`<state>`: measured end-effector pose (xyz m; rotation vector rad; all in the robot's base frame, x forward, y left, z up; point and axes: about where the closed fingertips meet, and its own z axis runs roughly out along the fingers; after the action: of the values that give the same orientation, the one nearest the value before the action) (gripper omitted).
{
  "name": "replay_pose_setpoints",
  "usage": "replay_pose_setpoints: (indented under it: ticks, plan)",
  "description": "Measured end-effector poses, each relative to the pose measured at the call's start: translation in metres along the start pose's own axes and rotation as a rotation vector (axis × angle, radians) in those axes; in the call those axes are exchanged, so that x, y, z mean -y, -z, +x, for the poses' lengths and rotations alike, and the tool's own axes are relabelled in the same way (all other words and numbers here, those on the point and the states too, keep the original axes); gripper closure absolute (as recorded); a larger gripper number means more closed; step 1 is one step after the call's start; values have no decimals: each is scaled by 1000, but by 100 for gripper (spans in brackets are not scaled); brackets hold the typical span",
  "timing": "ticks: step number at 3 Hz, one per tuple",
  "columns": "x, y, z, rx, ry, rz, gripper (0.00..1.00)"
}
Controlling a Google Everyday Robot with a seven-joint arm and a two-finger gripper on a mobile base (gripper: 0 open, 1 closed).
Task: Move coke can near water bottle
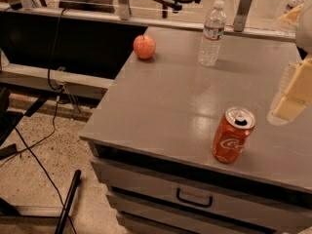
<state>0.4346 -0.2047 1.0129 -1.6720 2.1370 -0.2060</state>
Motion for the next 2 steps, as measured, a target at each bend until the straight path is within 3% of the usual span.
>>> replay_pose_setpoints:
  ticks: [2]
  plan:
    - [0,3,0,21,-6,0,0]
